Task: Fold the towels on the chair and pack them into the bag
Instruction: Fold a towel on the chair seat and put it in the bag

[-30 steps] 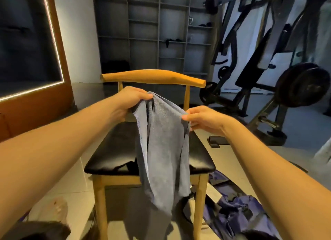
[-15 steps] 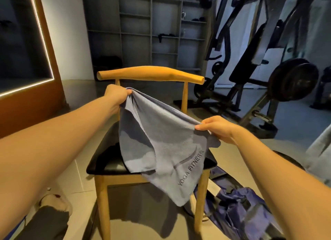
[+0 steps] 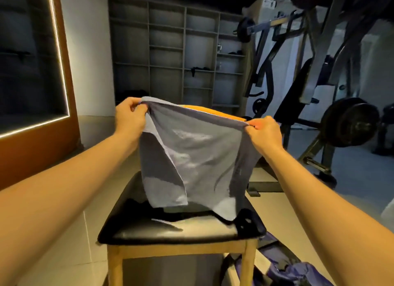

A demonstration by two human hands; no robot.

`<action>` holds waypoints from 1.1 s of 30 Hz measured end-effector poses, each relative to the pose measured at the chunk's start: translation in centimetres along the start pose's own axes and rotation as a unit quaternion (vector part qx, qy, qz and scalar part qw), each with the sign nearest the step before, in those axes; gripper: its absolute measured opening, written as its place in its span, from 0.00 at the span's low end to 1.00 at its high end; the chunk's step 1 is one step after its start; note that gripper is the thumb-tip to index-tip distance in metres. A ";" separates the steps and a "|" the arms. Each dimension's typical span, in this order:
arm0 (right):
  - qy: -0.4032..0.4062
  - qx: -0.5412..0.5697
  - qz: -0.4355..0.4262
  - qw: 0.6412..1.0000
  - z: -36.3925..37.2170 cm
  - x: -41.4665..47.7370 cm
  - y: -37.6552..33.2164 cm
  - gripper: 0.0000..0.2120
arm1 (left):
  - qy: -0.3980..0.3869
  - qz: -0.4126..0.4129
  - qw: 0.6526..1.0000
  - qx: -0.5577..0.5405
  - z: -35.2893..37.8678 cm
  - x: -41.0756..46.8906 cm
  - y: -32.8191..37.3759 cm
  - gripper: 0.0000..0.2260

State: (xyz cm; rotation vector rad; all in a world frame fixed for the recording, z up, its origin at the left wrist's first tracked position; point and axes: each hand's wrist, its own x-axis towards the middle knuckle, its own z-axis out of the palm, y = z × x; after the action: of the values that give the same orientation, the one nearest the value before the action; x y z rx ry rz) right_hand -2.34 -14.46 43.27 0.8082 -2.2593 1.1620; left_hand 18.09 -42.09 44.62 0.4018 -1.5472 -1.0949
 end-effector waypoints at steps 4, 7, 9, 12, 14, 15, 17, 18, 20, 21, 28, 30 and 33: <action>0.095 -0.021 -0.005 0.995 1.0 0.1 -0.8 0.13 | -0.177 0.055 0.980 0.069 -1.3 -1.2 0.7 0.05; -0.003 -0.004 0.070 0.998 3.6 -3.6 1.7 0.11 | -0.423 0.011 0.881 0.211 -3.0 -4.7 -1.8 0.05; -0.117 -0.012 0.134 0.984 5.4 -6.9 3.9 0.10 | -0.604 -0.049 0.733 0.311 -3.6 -7.1 -3.5 0.05; -0.134 -0.045 0.178 0.974 6.6 -9.4 6.7 0.14 | -0.682 -0.097 0.604 0.400 -3.8 -8.9 -5.9 0.06; -0.116 -0.021 0.193 0.974 6.5 -9.7 7.0 0.14 | -0.626 -0.061 0.676 0.385 -3.7 -8.6 -7.4 0.07; -0.105 0.000 0.190 0.976 6.5 -9.7 6.9 0.13 | -0.574 -0.036 0.732 0.365 -3.5 -8.3 -7.9 0.07; -0.089 0.042 0.166 0.981 7.1 -9.5 6.6 0.12 | -0.494 -0.015 0.809 0.320 -2.8 -7.3 -9.0 0.08; -0.082 0.067 0.153 0.983 7.5 -9.5 6.0 0.12 | -0.491 -0.016 0.815 0.309 -2.4 -7.1 -9.2 0.09; -0.065 0.130 0.139 0.980 8.4 -9.5 4.5 0.11 | -0.517 -0.019 0.804 0.294 -1.8 -7.3 -9.0 0.11; -0.048 0.168 0.137 0.975 8.9 -9.5 3.6 0.09 | -0.524 -0.018 0.805 0.277 -1.4 -7.4 -8.5 0.11; -0.140 0.314 0.115 0.932 11.6 -10.0 0.0 0.16 | -0.421 -0.121 0.897 0.052 0.7 -8.9 -7.5 0.09; -0.182 0.326 0.142 0.917 12.3 -11.1 0.1 0.20 | -0.401 -0.097 0.904 0.108 1.2 -9.6 -8.3 0.05; -0.206 0.265 0.181 0.924 12.9 -12.6 0.6 0.17 | -0.430 -0.025 0.884 0.180 1.7 -11.0 -9.9 0.04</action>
State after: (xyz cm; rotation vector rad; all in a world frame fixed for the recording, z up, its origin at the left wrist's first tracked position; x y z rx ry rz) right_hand 4.46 -21.33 28.07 0.9215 -2.5337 1.9986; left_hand 16.90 -38.13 30.31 0.1985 -2.5639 -1.0794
